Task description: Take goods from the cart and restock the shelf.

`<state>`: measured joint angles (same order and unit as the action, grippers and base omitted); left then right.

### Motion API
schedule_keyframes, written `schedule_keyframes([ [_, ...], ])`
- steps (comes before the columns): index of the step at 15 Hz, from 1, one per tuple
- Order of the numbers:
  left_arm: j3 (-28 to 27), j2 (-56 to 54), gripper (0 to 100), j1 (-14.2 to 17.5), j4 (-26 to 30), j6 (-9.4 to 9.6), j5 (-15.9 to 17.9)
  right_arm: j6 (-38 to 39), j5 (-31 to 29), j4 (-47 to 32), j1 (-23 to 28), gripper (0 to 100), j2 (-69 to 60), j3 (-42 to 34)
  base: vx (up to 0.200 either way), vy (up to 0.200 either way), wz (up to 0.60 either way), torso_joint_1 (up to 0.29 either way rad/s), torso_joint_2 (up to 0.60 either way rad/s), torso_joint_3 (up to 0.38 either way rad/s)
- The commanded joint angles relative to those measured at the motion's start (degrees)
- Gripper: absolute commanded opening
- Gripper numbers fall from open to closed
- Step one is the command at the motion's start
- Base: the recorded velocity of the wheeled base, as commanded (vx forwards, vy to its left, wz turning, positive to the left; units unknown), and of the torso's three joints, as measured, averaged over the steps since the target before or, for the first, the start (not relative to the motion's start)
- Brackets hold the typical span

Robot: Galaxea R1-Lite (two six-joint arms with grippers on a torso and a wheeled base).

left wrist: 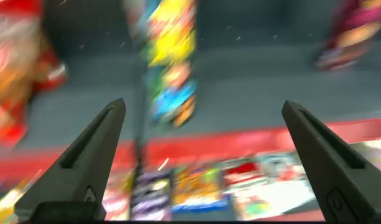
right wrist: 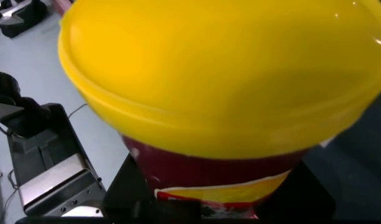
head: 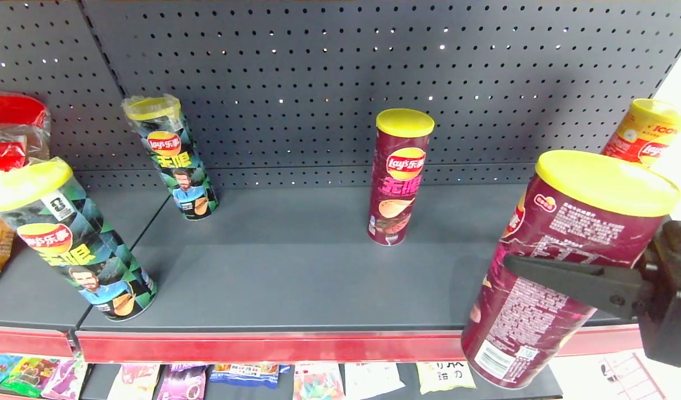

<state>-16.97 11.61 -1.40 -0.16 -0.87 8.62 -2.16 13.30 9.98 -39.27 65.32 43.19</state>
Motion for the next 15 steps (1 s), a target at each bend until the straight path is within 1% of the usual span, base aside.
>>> schedule_keyframes([
  [1, -15.20, 22.06, 100, -5.54, 0.51, -0.89, 16.78, 0.05, -0.12, 0.04, -0.28, 0, 0.78, 1.37, 0.000, 0.000, 0.00, 0.000, 0.00, 0.000],
  [2, -15.20, 26.19, 100, -7.56, 0.51, 1.57, 22.41, 0.05, -0.12, -0.05, -0.28, 0, 0.95, 2.34, 0.000, 0.000, 0.00, 0.000, 0.00, 0.000],
  [3, -15.46, 30.14, 100, -9.23, 0.33, 3.85, 24.60, 0.05, -0.12, -0.05, -0.28, 0, 1.30, 2.86, 0.000, 0.000, 0.00, 0.000, 0.00, 0.000],
  [4, -16.08, 35.68, 100, -12.40, -0.28, 6.84, 25.66, 0.05, -0.12, -0.05, -0.20, 0, 1.39, 3.21, 0.000, 0.000, 0.00, 0.000, 0.00, 0.000],
  [5, -18.01, 40.87, 100, -17.14, -0.46, 8.42, 25.66, 0.05, -0.12, -0.05, -0.02, 0, 1.57, 3.21, 0.000, 0.000, 0.00, 0.000, 0.00, 0.000],
  [6, -20.56, 45.52, 100, -20.75, -0.46, 8.51, 25.22, 0.14, -0.12, -0.05, -0.02, 0, 1.57, 3.13, 0.000, 0.000, 0.00, 0.000, 0.00, 0.000],
  [7, -23.90, 51.15, 100, -22.68, -0.54, 8.69, 24.87, 0.14, -0.03, -0.05, -0.02, 0, 1.66, 3.04, 0.000, 0.000, 0.00, 0.000, 0.00, 0.000],
  [8, -25.31, 53.52, 100, -23.21, -0.63, 8.78, 24.78, 0.14, -0.03, 0.04, -0.02, 0, 1.66, 3.04, 0.000, 0.000, 0.00, 0.000, 0.00, 0.000],
  [9, -30.32, 61.43, 100, -24.79, -2.30, 10.89, 25.04, 0.22, -0.03, 0.04, -0.02, 0, 1.66, 3.13, 0.000, 0.000, 0.00, 0.000, 0.00, 0.000],
  [10, -30.32, 61.43, 100, -24.79, -2.30, 10.89, 25.04, 0.22, -0.03, 0.04, -0.02, 0, 1.66, 3.13, 0.000, 0.000, 0.00, 0.000, 0.00, 0.000],
  [11, -37.52, 71.71, 100, -25.58, -5.64, 13.79, 25.75, 0.31, -0.20, 0.04, 0.07, 0, 1.66, 3.21, 0.000, 0.000, 0.00, 0.000, 0.00, 0.000],
  [12, -39.28, 73.56, 100, -25.76, -5.99, 13.79, 26.01, 0.31, -0.20, 0.04, 0.07, 0, 1.66, 3.21, 0.000, 0.000, 0.00, 0.000, 0.00, 0.000],
  [13, -45.70, 78.83, 100, -26.55, -6.08, 13.87, 26.80, 0.31, -0.64, 0.04, 0.07, 0, 1.57, 3.21, 0.000, 0.000, 0.00, 0.000, 0.00, 0.000],
  [15, -52.82, 84.28, 100, -27.43, -6.17, 14.05, 27.59, 0.31, -0.91, 0.04, 0.07, 0, 1.66, 4.27, 0.000, 0.000, 0.00, 0.000, 0.00, 0.000],
])
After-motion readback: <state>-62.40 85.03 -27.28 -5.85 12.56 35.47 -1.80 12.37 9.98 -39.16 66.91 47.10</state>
